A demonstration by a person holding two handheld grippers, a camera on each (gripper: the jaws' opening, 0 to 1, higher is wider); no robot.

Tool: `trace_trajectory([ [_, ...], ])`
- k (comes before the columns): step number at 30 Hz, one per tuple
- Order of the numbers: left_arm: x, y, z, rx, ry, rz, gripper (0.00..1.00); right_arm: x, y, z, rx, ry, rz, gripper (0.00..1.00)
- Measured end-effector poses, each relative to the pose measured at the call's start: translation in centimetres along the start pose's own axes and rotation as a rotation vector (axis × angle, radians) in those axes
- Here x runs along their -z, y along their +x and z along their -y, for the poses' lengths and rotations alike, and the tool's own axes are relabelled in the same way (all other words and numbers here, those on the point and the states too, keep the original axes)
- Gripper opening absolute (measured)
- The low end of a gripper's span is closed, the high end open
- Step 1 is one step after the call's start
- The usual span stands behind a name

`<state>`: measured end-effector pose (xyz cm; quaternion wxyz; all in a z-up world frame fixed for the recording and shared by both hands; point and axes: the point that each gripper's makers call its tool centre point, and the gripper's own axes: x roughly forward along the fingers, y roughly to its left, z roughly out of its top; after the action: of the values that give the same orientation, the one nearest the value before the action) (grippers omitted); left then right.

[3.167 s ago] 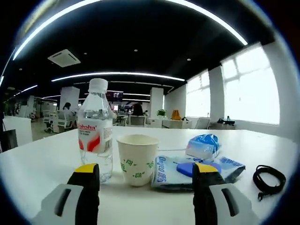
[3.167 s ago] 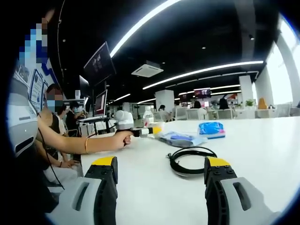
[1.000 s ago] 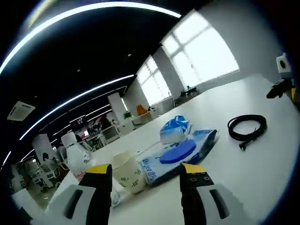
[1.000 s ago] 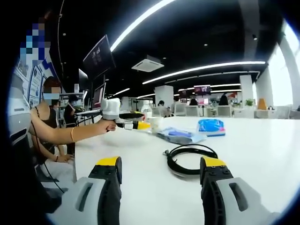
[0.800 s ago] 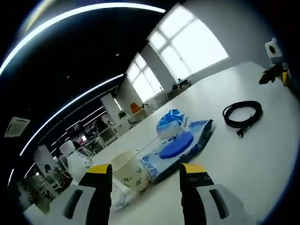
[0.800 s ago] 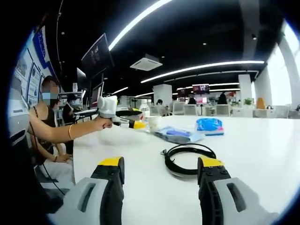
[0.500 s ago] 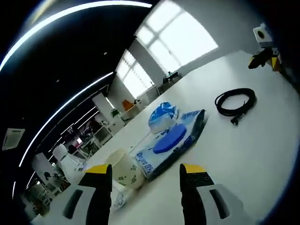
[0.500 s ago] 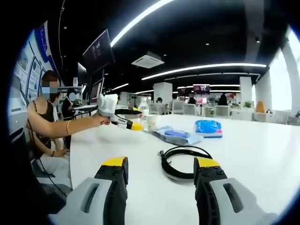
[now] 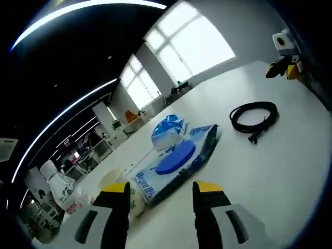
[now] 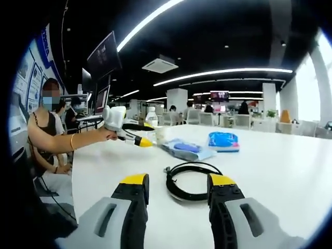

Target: Arrange the tabletop items into an orderly group along one side of the table until the central work area is clear of visible clutter.

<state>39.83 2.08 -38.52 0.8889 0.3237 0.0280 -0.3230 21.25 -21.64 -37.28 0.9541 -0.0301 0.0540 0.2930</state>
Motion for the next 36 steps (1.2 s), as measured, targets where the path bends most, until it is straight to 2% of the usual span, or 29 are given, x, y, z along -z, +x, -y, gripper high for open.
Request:
trace_trajectory([
  [3, -0.1, 0.2, 0.1, 0.008, 0.027, -0.004, 0.45, -0.5, 0.5, 0.0, -0.021, 0.002, 0.015, 0.34],
  [9, 0.0, 0.4, -0.3, 0.015, 0.055, -0.02, 0.45, -1.3, 1.4, 0.4, -0.023, -0.038, 0.007, 0.35],
  [15, -0.4, 0.6, -0.2, 0.034, -0.036, -0.001, 0.42, -2.0, 2.3, 1.1, -0.025, -0.054, 0.008, 0.35],
  [22, -1.0, 1.6, 0.1, 0.028, -0.08, 0.008, 0.38, -2.3, 3.0, 1.6, -0.033, -0.057, 0.018, 0.34],
  [24, -1.5, 1.9, 0.5, 0.036, -0.114, 0.027, 0.38, -2.3, 3.2, 2.0, -0.032, -0.054, 0.019, 0.34],
  [25, -1.8, 2.0, 0.6, 0.027, -0.145, 0.037, 0.38, -2.3, 3.3, 2.2, -0.032, -0.05, 0.021, 0.33],
  [28, -2.4, 2.4, 0.8, 0.006, -0.173, 0.053, 0.38, -2.1, 3.6, 2.7, -0.024, -0.032, 0.032, 0.32],
  [33, -3.6, 3.8, 2.0, 0.042, -0.256, 0.069, 0.38, -2.2, 4.0, 4.1, 0.003, -0.013, 0.026, 0.32],
  [36, -3.9, 4.6, 2.4, 0.045, -0.261, 0.065, 0.38, -2.0, 4.3, 5.0, 0.021, 0.008, 0.03, 0.3],
])
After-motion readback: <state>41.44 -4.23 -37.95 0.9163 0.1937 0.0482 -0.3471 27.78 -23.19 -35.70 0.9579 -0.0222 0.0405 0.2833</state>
